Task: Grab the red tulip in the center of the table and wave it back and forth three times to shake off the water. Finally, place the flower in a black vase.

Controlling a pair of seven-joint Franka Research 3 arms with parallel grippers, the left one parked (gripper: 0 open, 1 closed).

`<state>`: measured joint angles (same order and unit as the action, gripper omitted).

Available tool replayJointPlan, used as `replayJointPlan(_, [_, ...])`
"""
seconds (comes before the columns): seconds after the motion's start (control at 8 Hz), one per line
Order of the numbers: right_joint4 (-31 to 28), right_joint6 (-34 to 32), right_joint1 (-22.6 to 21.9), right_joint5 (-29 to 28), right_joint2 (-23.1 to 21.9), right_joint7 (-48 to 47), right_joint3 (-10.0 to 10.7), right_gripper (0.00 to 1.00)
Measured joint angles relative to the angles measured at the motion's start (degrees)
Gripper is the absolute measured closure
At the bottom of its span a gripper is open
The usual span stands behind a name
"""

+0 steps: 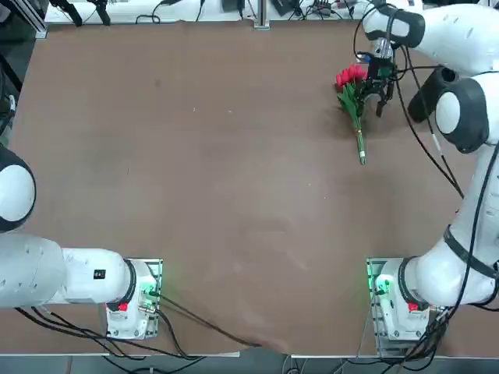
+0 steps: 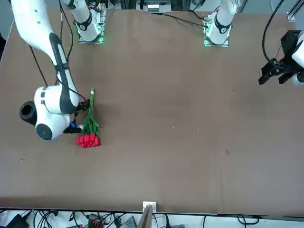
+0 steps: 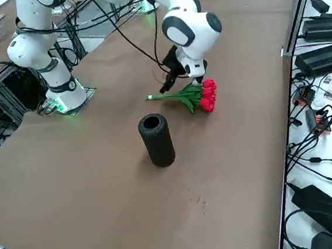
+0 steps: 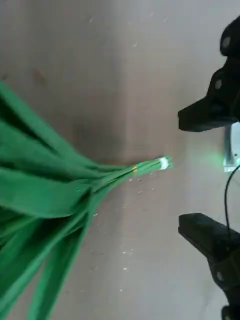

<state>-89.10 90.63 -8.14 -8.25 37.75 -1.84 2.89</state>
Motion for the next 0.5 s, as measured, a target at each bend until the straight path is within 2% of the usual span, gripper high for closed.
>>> replayJointPlan(0.5, [0.24,6.09,0.21,-1.6,4.05,-0.02,0.18,0.0])
